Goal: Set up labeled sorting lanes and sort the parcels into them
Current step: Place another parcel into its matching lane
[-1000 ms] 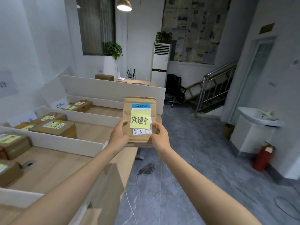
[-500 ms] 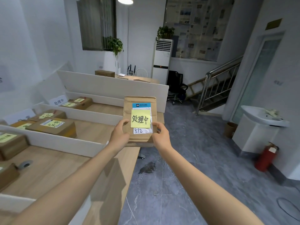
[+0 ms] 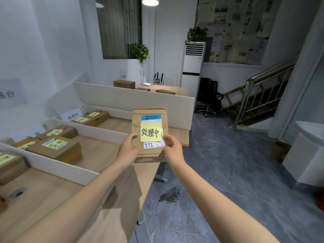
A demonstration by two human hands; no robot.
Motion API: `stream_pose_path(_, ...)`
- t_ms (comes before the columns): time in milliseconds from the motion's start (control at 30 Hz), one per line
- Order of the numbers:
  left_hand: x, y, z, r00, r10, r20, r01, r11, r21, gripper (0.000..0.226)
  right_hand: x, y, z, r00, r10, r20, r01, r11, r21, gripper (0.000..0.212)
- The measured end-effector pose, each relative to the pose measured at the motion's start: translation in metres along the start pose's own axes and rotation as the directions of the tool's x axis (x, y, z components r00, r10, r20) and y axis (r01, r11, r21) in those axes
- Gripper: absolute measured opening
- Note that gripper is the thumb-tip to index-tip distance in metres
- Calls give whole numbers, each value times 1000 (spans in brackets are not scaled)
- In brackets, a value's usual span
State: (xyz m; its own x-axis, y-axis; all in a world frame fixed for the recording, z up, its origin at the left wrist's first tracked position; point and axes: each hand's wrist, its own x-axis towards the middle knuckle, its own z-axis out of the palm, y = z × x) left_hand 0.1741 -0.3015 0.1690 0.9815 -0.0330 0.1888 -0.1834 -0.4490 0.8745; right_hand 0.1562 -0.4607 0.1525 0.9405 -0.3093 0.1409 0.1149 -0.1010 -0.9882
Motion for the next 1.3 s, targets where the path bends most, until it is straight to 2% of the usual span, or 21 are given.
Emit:
stream_pose_path(333, 73, 22, 55, 991, -82, -103, 83, 997, 2, 54, 108, 9, -29, 990, -31, 138, 29, 999, 17, 34)
stream_pose_path(700, 124, 13, 83, 978, -128, -162, 131, 991, 7, 54, 171, 23, -34, 969, -30, 246, 23, 999, 28, 28)
stream_pose_path(1033, 212, -8, 91, 967, -141, -213, 146, 989, 11, 53, 265, 40, 1, 964, -12, 266, 11, 1000, 6, 31)
stream_pose_path(1300, 312, -37, 69, 955, -139, -262, 136, 990, -28, 52, 366, 38, 62, 944, -8, 329, 27, 998, -55, 27)
